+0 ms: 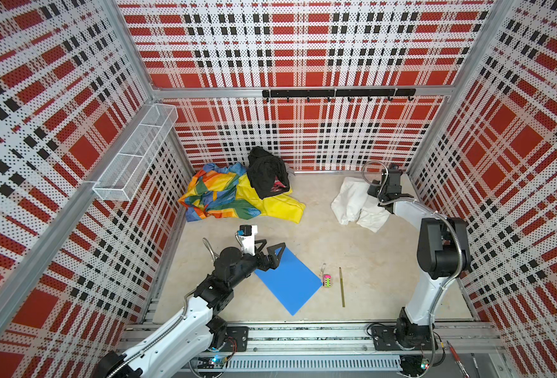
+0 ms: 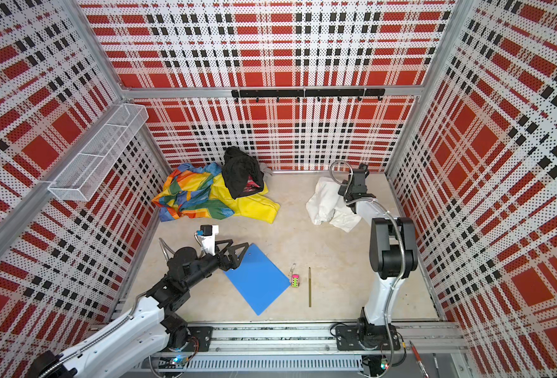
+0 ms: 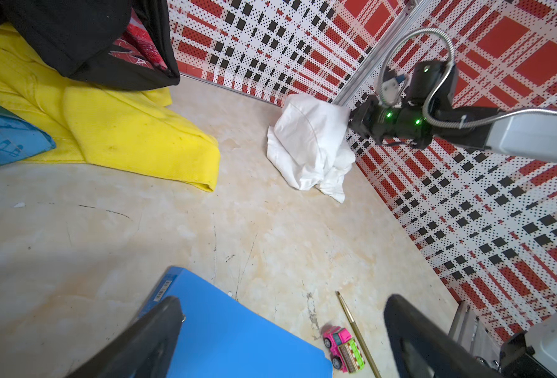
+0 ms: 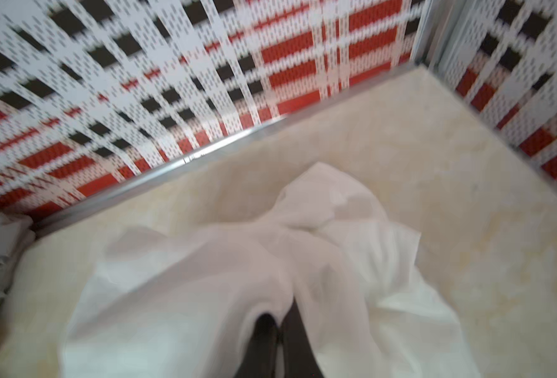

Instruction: Pick out a specific cloth from the pile

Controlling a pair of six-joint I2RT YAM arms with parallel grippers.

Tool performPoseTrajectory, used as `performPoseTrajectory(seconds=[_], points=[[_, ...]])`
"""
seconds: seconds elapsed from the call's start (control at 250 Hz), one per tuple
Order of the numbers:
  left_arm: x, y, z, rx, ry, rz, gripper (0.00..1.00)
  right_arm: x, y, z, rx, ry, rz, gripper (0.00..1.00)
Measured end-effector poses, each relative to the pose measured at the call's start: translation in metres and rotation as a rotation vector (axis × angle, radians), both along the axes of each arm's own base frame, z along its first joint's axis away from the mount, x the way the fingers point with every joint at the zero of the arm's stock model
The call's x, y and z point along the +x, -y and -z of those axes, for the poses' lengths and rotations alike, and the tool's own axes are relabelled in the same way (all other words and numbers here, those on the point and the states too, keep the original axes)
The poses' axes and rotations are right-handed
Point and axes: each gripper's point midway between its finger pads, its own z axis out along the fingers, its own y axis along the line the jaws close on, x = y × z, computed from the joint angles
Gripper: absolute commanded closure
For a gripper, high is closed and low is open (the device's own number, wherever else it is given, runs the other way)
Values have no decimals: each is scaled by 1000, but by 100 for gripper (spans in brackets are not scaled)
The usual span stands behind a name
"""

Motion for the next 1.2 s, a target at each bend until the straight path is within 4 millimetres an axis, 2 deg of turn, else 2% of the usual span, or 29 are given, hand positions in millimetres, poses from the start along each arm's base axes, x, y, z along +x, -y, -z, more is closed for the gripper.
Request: performPoseTrajectory(seconds=[0.1, 0.288, 0.472, 0.512, 0.564, 0.632, 0.696, 0.808, 0.936, 1.036, 1.113, 1.201], points=[[2, -2, -2, -3, 7, -13, 1, -12, 0, 27, 18, -69, 14, 100], [5, -6, -1, 3, 7, -46, 1, -18, 0, 37, 30, -79, 30, 98], [17, -20, -3, 9, 2, -113, 1, -29, 12, 43, 22, -96, 70, 70], [21, -26, -5, 6, 2, -135, 1, -34, 16, 41, 24, -97, 80, 60], [25, -33, -7, 2, 3, -161, 1, -40, 23, 35, 21, -94, 92, 40], [29, -41, -8, 0, 1, -193, 1, -45, 27, 20, 20, -68, 91, 23], [32, -48, -7, 1, -3, -217, 1, -49, 30, 1, 14, -30, 85, 13], [35, -58, -8, -1, -6, -256, 1, -56, 26, -52, 14, 84, 56, 0], [38, -68, -9, -1, -3, -296, 1, -68, 19, -122, 10, 245, 10, 0], [41, -74, -8, 5, -5, -320, 1, -81, 7, -170, 23, 360, -58, 0], [44, -80, -9, 22, -12, -348, 1, -94, -7, -197, 35, 432, -126, 0], [51, -91, -12, 49, -16, -400, 1, -112, -21, -211, 47, 481, -195, 0]])
